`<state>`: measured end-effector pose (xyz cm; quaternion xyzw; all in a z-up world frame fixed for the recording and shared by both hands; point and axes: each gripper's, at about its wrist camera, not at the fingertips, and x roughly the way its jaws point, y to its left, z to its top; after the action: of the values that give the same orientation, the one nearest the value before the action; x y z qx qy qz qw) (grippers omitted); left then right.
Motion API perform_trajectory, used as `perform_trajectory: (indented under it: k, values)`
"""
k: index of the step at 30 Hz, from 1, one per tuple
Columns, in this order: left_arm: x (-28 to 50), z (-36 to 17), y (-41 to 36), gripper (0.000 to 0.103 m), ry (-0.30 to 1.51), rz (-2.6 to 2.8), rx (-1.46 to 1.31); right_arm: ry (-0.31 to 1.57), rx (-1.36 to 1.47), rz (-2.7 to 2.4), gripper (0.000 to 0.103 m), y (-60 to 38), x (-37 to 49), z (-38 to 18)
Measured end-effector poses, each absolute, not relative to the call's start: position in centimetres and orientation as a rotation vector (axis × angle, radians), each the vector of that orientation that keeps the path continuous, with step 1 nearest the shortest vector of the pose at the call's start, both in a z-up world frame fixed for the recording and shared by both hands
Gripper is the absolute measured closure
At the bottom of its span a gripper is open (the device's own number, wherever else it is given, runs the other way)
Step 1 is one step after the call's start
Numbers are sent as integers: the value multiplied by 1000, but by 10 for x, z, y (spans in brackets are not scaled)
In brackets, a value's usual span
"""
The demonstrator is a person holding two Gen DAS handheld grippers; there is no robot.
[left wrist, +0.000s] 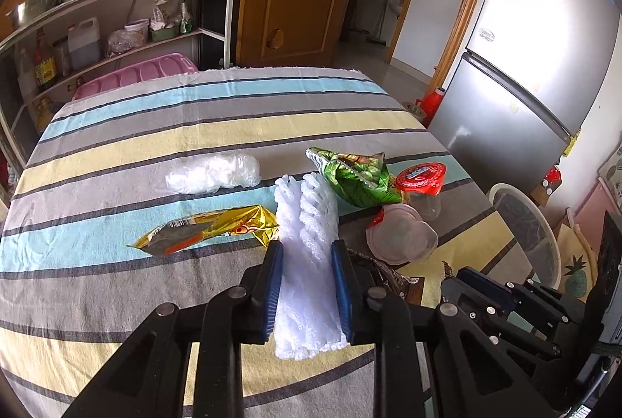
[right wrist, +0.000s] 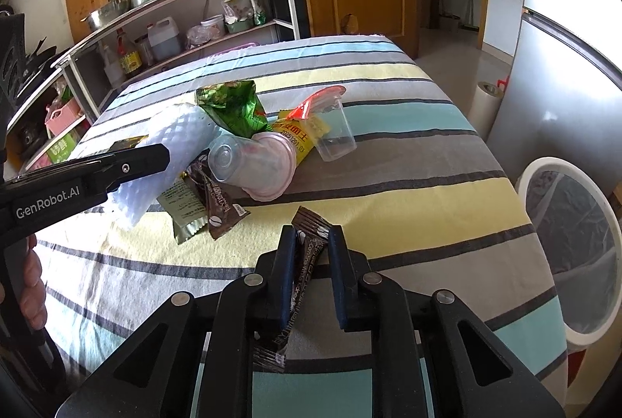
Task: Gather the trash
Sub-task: 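Carry both items to the wastebasket and open both tools over it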
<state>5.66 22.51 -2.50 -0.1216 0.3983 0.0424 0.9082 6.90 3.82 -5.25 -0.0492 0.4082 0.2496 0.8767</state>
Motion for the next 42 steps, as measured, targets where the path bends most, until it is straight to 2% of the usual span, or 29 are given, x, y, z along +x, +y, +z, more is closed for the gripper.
perform_trajectory:
  k: [24, 42]
  values:
    - [19, -6, 204, 77, 753, 100, -242, 756, -71, 518, 86, 17, 59, -24]
    - [18, 15, 143, 77, 704, 2, -170, 685, -25, 442, 86, -39, 51, 3]
